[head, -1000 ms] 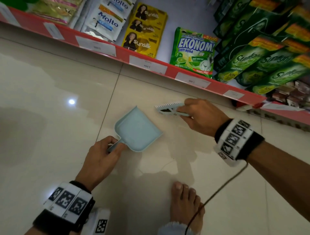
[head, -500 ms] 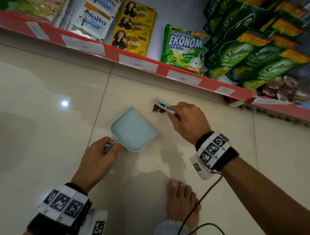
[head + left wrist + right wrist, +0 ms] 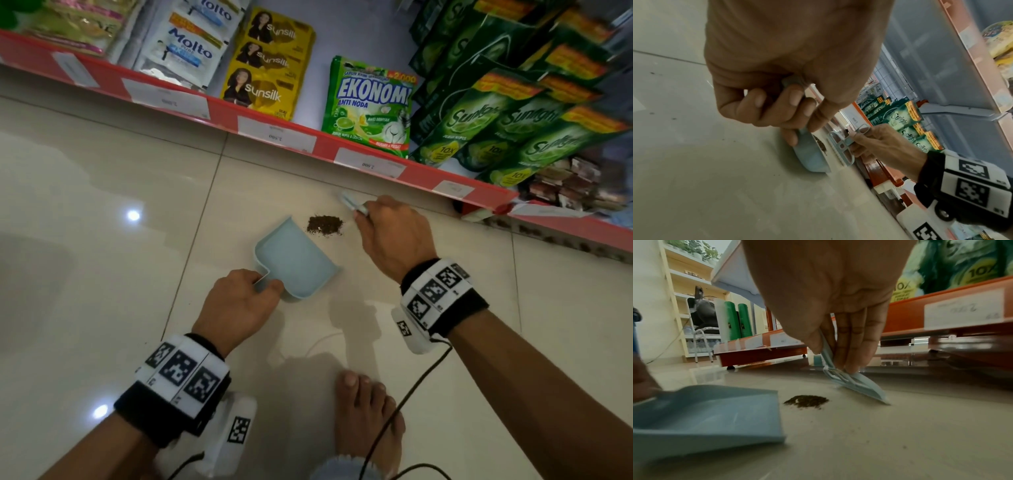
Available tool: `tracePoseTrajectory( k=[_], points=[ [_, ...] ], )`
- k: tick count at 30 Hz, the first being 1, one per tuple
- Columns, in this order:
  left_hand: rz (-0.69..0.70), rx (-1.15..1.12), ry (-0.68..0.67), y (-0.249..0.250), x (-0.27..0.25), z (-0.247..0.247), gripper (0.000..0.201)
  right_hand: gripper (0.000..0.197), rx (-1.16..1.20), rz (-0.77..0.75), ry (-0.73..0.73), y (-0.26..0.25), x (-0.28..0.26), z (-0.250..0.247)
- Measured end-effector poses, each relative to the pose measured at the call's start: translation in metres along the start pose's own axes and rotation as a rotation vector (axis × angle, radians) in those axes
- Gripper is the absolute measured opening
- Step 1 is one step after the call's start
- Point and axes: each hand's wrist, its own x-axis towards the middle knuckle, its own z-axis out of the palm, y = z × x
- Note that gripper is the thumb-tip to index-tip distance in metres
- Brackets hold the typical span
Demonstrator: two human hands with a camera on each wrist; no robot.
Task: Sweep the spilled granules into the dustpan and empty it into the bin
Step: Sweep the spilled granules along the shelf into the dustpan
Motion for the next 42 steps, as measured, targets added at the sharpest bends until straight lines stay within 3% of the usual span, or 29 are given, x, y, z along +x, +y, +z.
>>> tracePoseTrajectory(
  k=[7, 11, 15, 19, 23, 27, 31, 34, 38, 42],
  points=[
    [-0.024, 0.075, -0.031, 0.012, 0.007, 0.004, 0.048, 0.035, 0.179, -0.103, -0.104, -0.020, -0.017, 0.006],
    [-0.032, 0.069, -0.032, 0.013, 0.007, 0.003, 0.047, 0.035, 0.388, -0.118, -0.012, -0.014, -0.017, -0.005],
    [-0.044, 0.074, -0.043, 0.016, 0.008, 0.003, 0.045, 0.034, 0.252, -0.055, 0.089, -0.007, -0.008, -0.011],
    [-0.058, 0.070, -0.052, 0.017, 0.007, 0.001, 0.048, 0.030, 0.102, -0.079, -0.007, -0.010, -0.001, -0.009],
    [-0.065, 0.052, -0.061, 0.018, 0.006, 0.000, 0.047, 0.034, 0.280, -0.145, -0.128, -0.016, -0.002, -0.005],
    [-0.083, 0.012, -0.078, 0.019, 0.006, -0.001, 0.044, 0.032, 0.383, -0.101, 0.002, -0.013, 0.002, -0.009],
    [-0.097, -0.013, -0.096, 0.020, 0.003, -0.002, 0.045, 0.030, 0.207, -0.071, 0.092, -0.005, 0.009, -0.011],
    [-0.109, -0.015, -0.107, 0.020, 0.002, -0.002, 0.044, 0.030, 0.126, -0.114, 0.038, -0.008, 0.011, -0.006],
    [-0.113, -0.022, -0.110, 0.019, 0.000, -0.001, 0.045, 0.039, 0.276, -0.154, -0.119, -0.016, 0.007, -0.003],
    [-0.115, -0.044, -0.111, 0.016, 0.001, -0.001, 0.045, 0.036, 0.428, -0.122, -0.002, -0.016, 0.006, -0.010]
  ],
)
